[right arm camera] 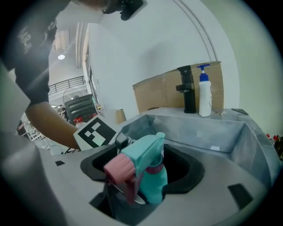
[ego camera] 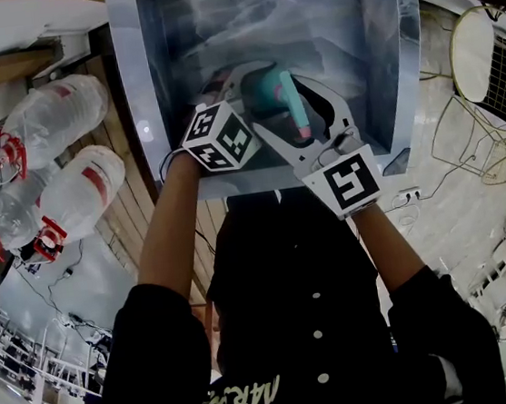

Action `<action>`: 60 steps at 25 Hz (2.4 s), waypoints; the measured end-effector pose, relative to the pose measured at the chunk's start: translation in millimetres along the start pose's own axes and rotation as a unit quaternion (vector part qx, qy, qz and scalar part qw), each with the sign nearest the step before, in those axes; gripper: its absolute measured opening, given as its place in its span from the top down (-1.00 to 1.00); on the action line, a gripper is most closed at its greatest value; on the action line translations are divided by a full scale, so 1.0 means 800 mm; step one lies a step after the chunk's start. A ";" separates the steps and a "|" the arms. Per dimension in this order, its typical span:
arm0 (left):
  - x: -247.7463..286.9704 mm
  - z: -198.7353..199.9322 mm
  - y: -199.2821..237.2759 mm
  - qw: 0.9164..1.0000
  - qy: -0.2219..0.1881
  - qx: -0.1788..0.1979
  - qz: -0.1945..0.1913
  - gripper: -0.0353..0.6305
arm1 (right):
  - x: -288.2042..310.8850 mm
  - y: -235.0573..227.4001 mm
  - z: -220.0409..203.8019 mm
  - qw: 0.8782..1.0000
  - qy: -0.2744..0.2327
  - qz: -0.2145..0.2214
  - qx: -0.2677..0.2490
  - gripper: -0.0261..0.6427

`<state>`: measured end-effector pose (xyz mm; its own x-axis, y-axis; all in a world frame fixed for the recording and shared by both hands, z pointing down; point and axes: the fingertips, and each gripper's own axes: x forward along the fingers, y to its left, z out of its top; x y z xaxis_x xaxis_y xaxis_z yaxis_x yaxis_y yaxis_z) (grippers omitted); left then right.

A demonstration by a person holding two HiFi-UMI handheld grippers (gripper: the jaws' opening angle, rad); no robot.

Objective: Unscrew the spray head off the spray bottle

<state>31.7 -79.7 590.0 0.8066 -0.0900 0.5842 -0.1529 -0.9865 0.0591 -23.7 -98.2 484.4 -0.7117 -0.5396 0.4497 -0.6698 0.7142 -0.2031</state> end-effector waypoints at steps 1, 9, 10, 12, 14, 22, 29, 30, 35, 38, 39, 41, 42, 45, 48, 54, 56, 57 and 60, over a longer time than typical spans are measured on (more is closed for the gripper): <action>0.000 0.000 0.000 1.000 0.001 0.001 0.000 -0.24 | 0.001 -0.001 0.000 1.000 0.001 0.001 -0.008 -0.08; -0.002 0.000 0.004 1.000 -0.001 -0.003 0.003 -0.24 | 0.003 -0.006 -0.004 0.994 0.023 0.010 -0.107 0.16; -0.002 0.000 0.004 1.000 -0.001 -0.002 0.003 -0.24 | 0.002 -0.008 -0.005 0.992 0.026 0.005 -0.122 0.22; -0.002 0.000 0.005 1.000 -0.001 -0.003 0.004 -0.24 | 0.000 -0.015 -0.004 0.990 0.024 -0.001 -0.142 0.45; -0.002 0.000 0.005 1.000 -0.003 -0.005 0.005 -0.24 | 0.000 -0.017 -0.003 0.988 0.021 0.013 -0.150 0.45; 0.000 0.000 0.002 1.000 -0.002 0.009 -0.001 -0.24 | -0.005 -0.002 -0.009 0.958 0.037 0.175 -0.225 0.46; 0.002 -0.002 -0.001 1.000 0.000 0.014 -0.005 -0.24 | -0.009 0.009 -0.019 0.893 0.079 0.312 -0.315 0.46; 0.002 -0.002 -0.001 1.000 0.000 0.014 -0.006 -0.24 | -0.010 0.009 -0.019 0.888 0.079 0.321 -0.318 0.46; 0.002 -0.001 -0.001 1.000 -0.003 0.010 -0.006 -0.24 | -0.009 0.005 -0.016 0.895 0.074 0.324 -0.296 0.44; 0.001 -0.002 -0.001 1.000 -0.004 0.011 -0.005 -0.24 | -0.008 -0.004 -0.019 0.911 0.076 0.305 -0.266 0.21; 0.000 -0.003 -0.001 1.000 -0.004 0.012 -0.005 -0.24 | -0.009 -0.006 -0.021 0.916 0.077 0.302 -0.252 0.18; 0.000 -0.003 -0.001 1.000 -0.003 0.012 -0.006 -0.24 | -0.011 -0.009 -0.023 0.924 0.076 0.297 -0.229 0.14; -0.001 -0.003 -0.001 1.000 -0.003 0.012 -0.006 -0.24 | -0.013 -0.010 -0.024 0.927 0.076 0.294 -0.222 0.12; -0.001 -0.001 -0.001 1.000 -0.003 0.013 -0.007 -0.24 | -0.025 -0.020 -0.025 0.934 0.088 0.276 -0.209 0.02; -0.002 0.000 -0.002 1.000 -0.003 0.013 -0.007 -0.24 | -0.052 -0.040 -0.019 0.952 0.102 0.220 -0.189 -0.03; -0.003 0.000 -0.001 1.000 -0.005 0.010 -0.005 -0.24 | -0.097 -0.030 0.029 1.000 -0.013 0.024 0.006 0.29; -0.002 0.001 -0.001 1.000 -0.005 0.010 -0.005 -0.24 | -0.095 -0.009 0.012 0.999 0.011 0.010 0.029 0.31; -0.002 0.001 -0.001 1.000 -0.005 0.010 -0.005 -0.24 | -0.089 -0.002 0.001 0.999 0.029 0.008 0.039 0.31; -0.001 0.001 -0.001 1.000 -0.003 0.011 -0.005 -0.24 | -0.064 0.003 -0.014 0.996 0.054 -0.011 0.063 0.31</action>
<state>31.6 -78.9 588.4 0.8115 -0.0811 0.5787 -0.1326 -0.9900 0.0473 13.5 -63.5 470.5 -0.6736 -0.4990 0.5452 -0.7118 0.6365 -0.2969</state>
